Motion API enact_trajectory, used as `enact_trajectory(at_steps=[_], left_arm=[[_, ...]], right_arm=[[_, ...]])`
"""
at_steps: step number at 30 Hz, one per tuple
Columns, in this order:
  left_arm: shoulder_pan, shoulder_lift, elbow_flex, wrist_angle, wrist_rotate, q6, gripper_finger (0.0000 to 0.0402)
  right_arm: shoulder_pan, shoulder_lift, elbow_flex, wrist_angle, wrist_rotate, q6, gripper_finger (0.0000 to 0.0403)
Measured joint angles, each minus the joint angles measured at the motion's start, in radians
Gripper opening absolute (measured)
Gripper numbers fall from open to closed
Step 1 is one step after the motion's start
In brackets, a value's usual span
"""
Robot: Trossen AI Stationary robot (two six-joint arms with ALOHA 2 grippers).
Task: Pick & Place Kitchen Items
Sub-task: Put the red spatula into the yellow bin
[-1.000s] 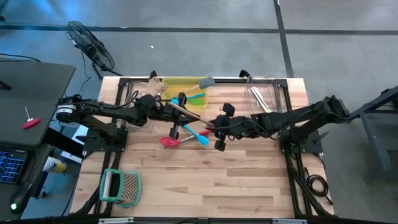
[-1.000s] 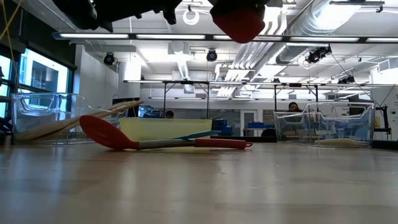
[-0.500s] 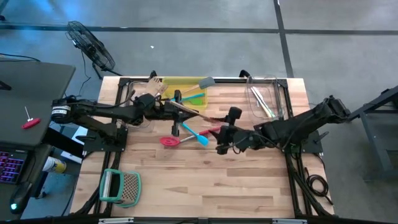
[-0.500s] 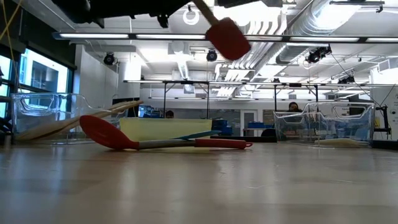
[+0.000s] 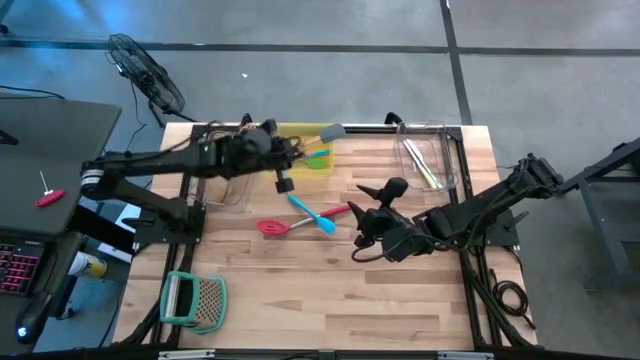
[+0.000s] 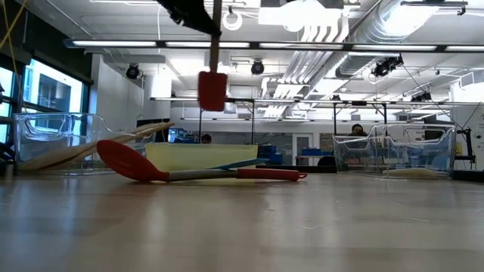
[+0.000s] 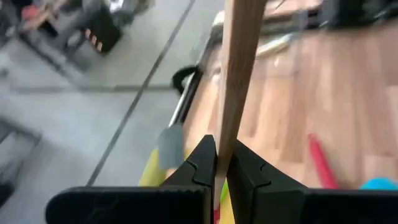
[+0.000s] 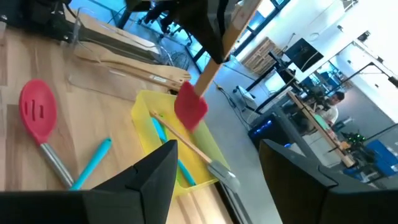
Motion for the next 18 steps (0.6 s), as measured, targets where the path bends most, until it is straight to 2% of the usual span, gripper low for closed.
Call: enact_trajectory(at_steps=[5, 13, 18], left_arm=[[0.106, 0.064, 0.140, -0.260, 0.060, -0.083, 0.0011], [0.259, 0.167, 0.166, -0.296, 0.190, -0.061, 0.0011], [0.329, 0.227, 0.165, -0.327, 0.207, -0.055, 0.0011]], right_arm=[[-0.004, 0.000, 0.000, -0.052, 0.000, 0.075, 0.0219], [-0.011, 0.000, 0.000, -0.087, -0.076, 0.156, 0.0219], [-0.011, 0.000, 0.000, -0.098, -0.082, 0.171, 0.0219]])
